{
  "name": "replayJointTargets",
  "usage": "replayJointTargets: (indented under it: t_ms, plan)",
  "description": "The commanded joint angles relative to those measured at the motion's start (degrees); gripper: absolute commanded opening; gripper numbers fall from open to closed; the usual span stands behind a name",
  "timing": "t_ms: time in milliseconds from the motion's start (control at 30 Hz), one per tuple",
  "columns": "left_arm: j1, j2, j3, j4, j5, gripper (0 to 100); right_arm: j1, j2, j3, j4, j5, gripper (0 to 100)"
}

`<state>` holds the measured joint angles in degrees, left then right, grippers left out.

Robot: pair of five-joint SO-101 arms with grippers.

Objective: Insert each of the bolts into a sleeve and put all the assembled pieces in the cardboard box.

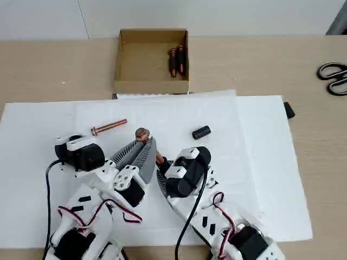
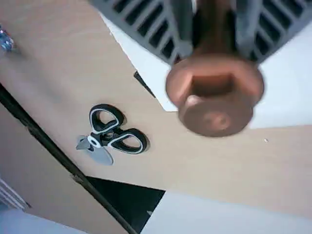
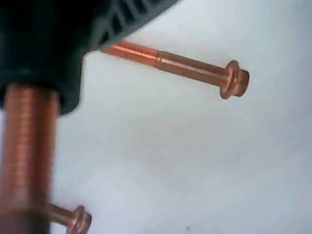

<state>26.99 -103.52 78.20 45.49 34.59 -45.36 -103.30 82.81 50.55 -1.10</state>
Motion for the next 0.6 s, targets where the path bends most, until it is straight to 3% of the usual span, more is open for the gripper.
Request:
replayJointTargets:
  t_ms: [0,200,567]
  plan:
    - [0.00,-0.70,1.36,-1.67,-0.70,1,-0.48,-0.57,-3.60,-1.19,0.70,0.2]
    - [3.87,-0.70,2.24,-0.35,-0.70,1,-0.48,-0.57,-3.69,-1.19,0.70,0.2]
    - [7.56,-0.70,1.98,10.11,-2.73,1,-0.22,-0.57,-3.69,-1.63,0.70,0.2]
